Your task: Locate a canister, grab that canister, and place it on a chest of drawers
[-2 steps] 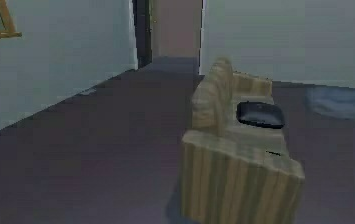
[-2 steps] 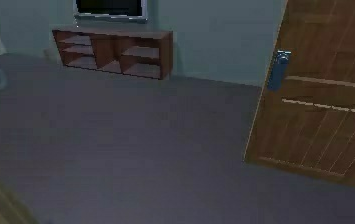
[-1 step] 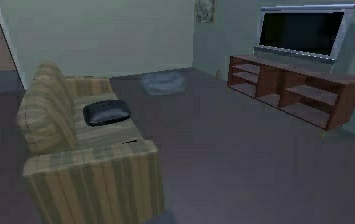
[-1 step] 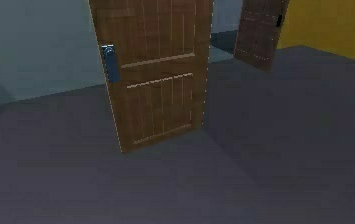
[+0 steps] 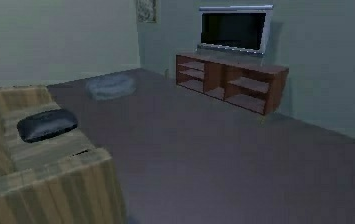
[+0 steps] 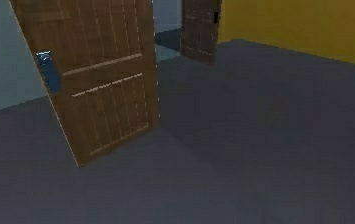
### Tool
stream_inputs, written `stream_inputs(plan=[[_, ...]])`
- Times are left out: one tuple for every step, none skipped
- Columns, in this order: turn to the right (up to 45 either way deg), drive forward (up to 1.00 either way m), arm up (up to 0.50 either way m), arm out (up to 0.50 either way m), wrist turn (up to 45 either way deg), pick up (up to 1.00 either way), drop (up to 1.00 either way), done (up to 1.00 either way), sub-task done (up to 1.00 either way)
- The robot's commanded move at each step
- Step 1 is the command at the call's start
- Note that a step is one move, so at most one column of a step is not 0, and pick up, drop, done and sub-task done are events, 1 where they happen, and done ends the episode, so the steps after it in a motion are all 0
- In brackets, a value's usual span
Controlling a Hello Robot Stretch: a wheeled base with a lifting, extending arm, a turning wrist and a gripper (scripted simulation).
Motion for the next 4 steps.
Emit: stream_inputs(plan=[[0.0, 0.10, 0.00, 0.00, 0.0, 0.00, 0.00, 0.00, 0.00], [-45.0, 0.00, 0.00, 0.00, 0.0, 0.00, 0.00, 0.00, 0.00], [-33.0, 0.00, 0.00, 0.00, 0.0, 0.00, 0.00, 0.00, 0.00], [0.0, 0.10, 0.00, 0.00, 0.0, 0.00, 0.00, 0.00, 0.00]])
